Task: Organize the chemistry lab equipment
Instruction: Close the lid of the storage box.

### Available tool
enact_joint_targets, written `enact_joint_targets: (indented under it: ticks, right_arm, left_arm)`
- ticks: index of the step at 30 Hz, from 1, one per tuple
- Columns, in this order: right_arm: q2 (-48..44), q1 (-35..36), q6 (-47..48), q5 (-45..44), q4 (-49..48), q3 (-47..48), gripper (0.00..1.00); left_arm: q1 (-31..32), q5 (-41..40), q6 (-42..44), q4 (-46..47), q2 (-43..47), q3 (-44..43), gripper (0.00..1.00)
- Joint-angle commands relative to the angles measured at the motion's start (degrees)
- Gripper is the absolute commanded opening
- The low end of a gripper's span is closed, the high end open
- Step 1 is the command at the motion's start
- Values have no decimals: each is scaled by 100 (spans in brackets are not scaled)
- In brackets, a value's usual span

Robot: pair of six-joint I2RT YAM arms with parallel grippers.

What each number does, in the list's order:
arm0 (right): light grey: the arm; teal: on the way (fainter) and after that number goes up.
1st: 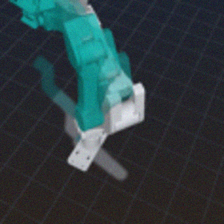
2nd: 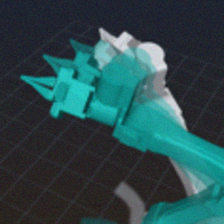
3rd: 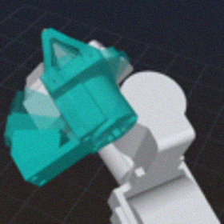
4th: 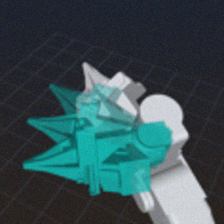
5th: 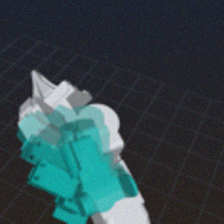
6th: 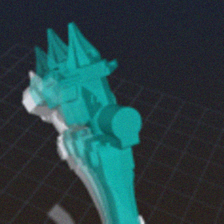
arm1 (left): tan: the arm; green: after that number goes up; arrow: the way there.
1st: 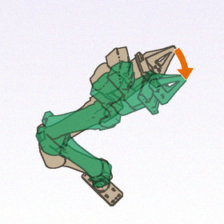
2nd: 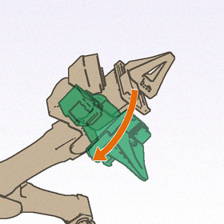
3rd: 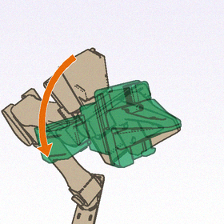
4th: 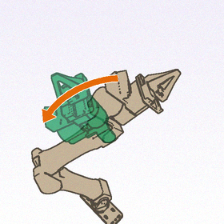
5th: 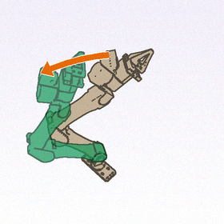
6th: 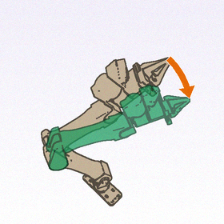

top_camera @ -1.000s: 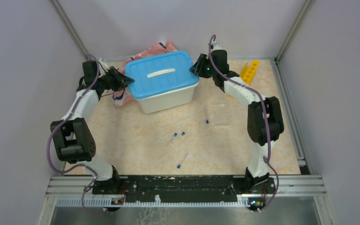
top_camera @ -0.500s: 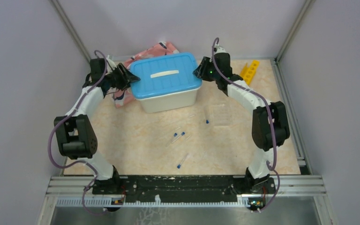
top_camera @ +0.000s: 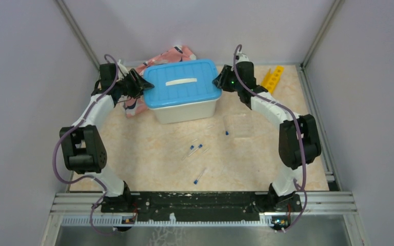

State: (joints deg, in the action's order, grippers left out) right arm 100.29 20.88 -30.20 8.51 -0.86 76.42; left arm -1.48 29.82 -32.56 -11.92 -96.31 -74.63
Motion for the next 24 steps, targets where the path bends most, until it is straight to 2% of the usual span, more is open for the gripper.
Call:
enact_joint_targets:
  ticks: [1,11,15,17,19,24]
  right_arm:
    - [-236,117,110,44,-99,-245,39]
    - [-350,117,-21,-68,-401,-705,36]
    - [-361,117,-47,-91,-457,-784,36]
    - [-344,118,-61,-82,-484,-800,36]
    - [-301,113,-76,-78,-498,-799,35]
    - [-212,93,-93,-36,-542,-807,33]
  left_arm:
    - [122,185,-174,294,-50,34,52]
    - [122,142,-260,344,-30,96,50]
    - [301,77,-281,340,22,173,49]
    - [320,67,-303,378,53,253,45]
    - [332,46,-312,399,87,334,35]
    - [332,-4,-339,482,291,512,34]
